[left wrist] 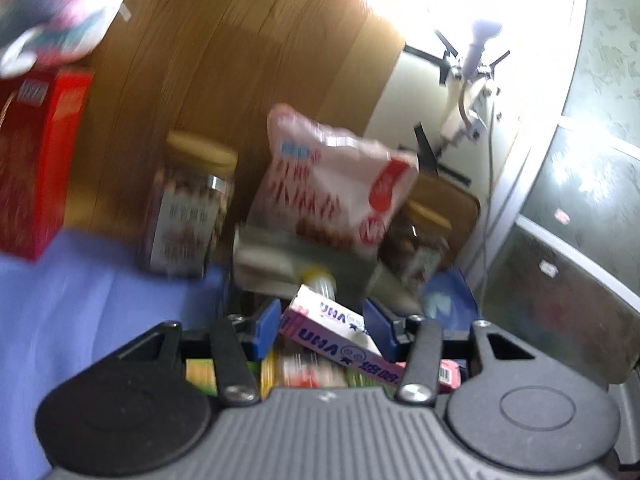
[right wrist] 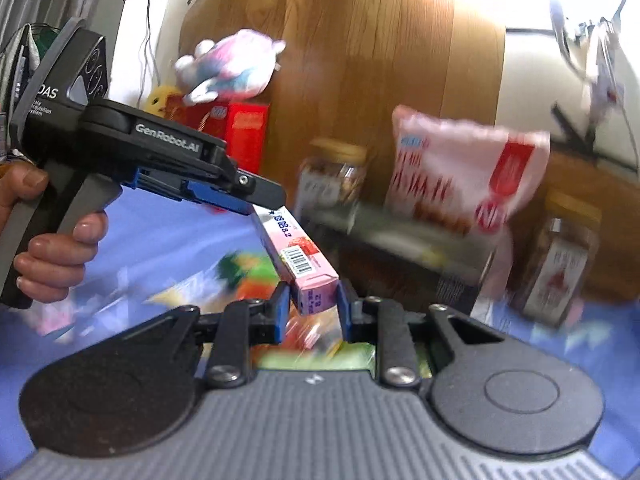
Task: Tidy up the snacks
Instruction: 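Lift the pink box with the right tool and drop it into the tin box, then reach the left tool to the red spicy snack bag and close on it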
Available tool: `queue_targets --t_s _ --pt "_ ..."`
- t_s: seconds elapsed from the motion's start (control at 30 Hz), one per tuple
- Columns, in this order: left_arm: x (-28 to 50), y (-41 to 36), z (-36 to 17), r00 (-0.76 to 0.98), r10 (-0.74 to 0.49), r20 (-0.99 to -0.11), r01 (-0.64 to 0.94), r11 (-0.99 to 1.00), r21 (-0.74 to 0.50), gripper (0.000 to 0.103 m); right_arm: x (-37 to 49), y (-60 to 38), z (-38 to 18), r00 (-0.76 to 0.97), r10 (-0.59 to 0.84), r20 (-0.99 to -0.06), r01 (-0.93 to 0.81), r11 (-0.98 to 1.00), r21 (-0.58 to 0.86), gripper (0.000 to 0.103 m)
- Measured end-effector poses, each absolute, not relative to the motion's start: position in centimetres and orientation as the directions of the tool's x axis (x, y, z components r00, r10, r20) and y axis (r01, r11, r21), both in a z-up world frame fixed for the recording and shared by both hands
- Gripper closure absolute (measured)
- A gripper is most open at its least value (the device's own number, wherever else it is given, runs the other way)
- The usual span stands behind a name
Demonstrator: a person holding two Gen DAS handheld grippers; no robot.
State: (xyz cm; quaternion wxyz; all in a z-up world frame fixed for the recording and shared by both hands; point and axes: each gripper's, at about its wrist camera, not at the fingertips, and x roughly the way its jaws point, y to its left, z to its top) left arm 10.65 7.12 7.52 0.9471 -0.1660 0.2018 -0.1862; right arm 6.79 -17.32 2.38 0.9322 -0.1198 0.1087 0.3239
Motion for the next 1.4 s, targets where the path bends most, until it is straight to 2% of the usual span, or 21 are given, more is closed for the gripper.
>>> queue_targets --t_s 0.17,0.3,0.5,0.67,0.87,1.1,1.2,1.27,1.33,1.4 --pt "16.4 6.4 8.4 0.851 -0.429 -0.304 0.288 0.864 -0.414 0.057 12.9 -17.3 3.2 0.842 0.471 -0.265 -0.526 0.824 -0.208 0.075" --pt "19.6 4.2 7.0 0.816 -0.447 -0.367 0.295 0.867 -0.401 0.057 16.1 -19.3 2.6 0.89 0.358 -0.282 -0.4 0.91 -0.105 0.075" --pt "17.4 4.5 6.3 0.811 -0.476 -0.34 0.328 0.851 -0.41 0.057 13.7 -22.8 1.5 0.887 0.38 -0.263 -0.385 0.922 0.035 0.074" --pt "13.9 7.3 6.1 0.826 -0.466 -0.318 0.295 0.837 -0.46 0.057 11.8 -23.0 -0.3 0.834 0.444 -0.326 -0.415 0.896 0.16 0.067" --pt "9.1 10.1 3.4 0.833 -0.404 -0.378 0.203 0.858 -0.472 0.057 10.4 -21.8 -2.6 0.768 0.484 -0.419 -0.432 0.875 0.219 0.067" --pt "6.7 12.0 0.9 0.821 -0.386 -0.421 0.139 0.85 -0.508 0.057 9.5 -19.4 -1.6 0.707 0.564 -0.427 -0.5 0.825 0.262 0.067" --pt "6.6 12.4 0.6 0.825 -0.384 -0.415 0.135 0.846 -0.515 0.057 9.1 -17.1 -1.1 0.678 0.586 -0.444 -0.561 0.803 0.201 0.051" --pt "6.6 12.3 0.3 0.821 -0.393 -0.414 0.147 0.846 -0.513 0.057 9.6 -15.9 -1.1 0.66 0.596 -0.457 -0.587 0.789 0.181 0.036" --pt "6.4 12.1 0.2 0.817 -0.401 -0.415 0.163 0.851 -0.5 0.057 11.1 -15.0 -1.7 0.63 0.592 -0.502 -0.579 0.789 0.205 0.03" --pt "6.3 11.9 0.3 0.816 -0.417 -0.4 0.189 0.847 -0.497 0.055 11.7 -14.0 -2.2 0.615 0.595 -0.518 -0.583 0.785 0.21 0.03"
